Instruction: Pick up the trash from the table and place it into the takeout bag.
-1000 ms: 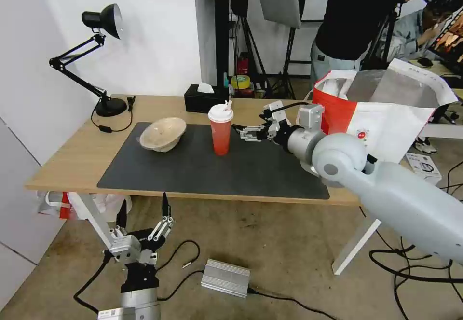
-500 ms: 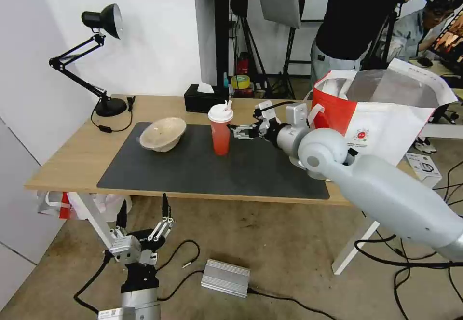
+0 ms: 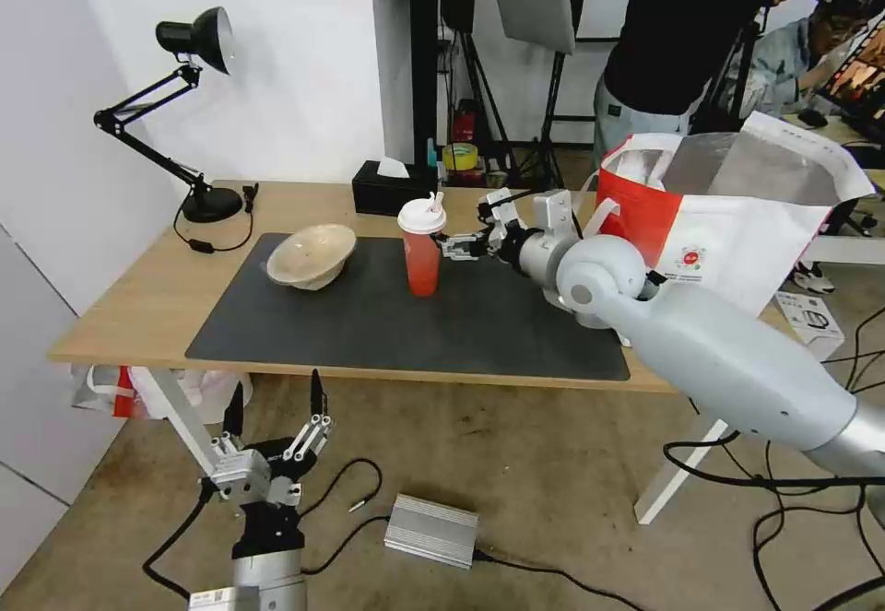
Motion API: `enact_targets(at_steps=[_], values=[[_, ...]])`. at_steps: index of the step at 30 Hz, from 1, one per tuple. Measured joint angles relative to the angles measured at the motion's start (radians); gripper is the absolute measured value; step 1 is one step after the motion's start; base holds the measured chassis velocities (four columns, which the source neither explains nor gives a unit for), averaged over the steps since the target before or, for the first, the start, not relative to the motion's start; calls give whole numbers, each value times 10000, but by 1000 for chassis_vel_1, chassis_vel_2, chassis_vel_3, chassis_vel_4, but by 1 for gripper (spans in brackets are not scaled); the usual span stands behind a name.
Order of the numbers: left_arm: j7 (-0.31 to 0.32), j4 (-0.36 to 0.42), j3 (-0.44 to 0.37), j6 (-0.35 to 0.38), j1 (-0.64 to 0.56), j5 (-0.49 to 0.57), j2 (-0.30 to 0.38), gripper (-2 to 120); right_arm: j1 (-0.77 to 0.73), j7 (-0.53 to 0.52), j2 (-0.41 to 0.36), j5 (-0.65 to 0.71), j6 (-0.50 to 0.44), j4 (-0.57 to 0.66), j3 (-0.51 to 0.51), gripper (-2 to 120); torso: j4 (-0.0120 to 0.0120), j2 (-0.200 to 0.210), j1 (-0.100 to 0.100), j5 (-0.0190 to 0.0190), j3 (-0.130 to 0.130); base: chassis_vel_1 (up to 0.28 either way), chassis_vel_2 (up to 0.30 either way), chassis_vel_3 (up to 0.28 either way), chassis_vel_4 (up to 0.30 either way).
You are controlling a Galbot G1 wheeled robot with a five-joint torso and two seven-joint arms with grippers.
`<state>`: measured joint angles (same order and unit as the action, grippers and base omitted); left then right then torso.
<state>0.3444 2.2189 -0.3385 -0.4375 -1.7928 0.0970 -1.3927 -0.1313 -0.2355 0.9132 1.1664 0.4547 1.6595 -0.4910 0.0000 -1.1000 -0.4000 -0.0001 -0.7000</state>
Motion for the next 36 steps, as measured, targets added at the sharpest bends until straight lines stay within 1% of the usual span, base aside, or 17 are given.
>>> enact_targets(at_steps=[14, 22, 32, 36], values=[[7, -6, 5, -7, 22, 16, 9, 100, 105, 347, 394, -225, -20, -787, -169, 100, 0, 0, 0, 0, 0, 0, 0, 0, 0], [9, -24, 41, -12, 29, 11, -69, 100, 249, 722, 591, -253, -50, -1300, -317, 100, 0, 0, 0, 0, 0, 0, 0, 0, 0], [5, -108, 80, -19, 81, -9, -101, 100, 267, 925, 771, -403, -71, -1536, -397, 100, 0, 0, 0, 1, 0, 0, 0, 0, 0], [5, -134, 81, -19, 119, 3, -98, 100, 427, 1063, 877, -493, -65, -1652, -577, 100, 1, 0, 0, 0, 0, 0, 0, 0, 0]])
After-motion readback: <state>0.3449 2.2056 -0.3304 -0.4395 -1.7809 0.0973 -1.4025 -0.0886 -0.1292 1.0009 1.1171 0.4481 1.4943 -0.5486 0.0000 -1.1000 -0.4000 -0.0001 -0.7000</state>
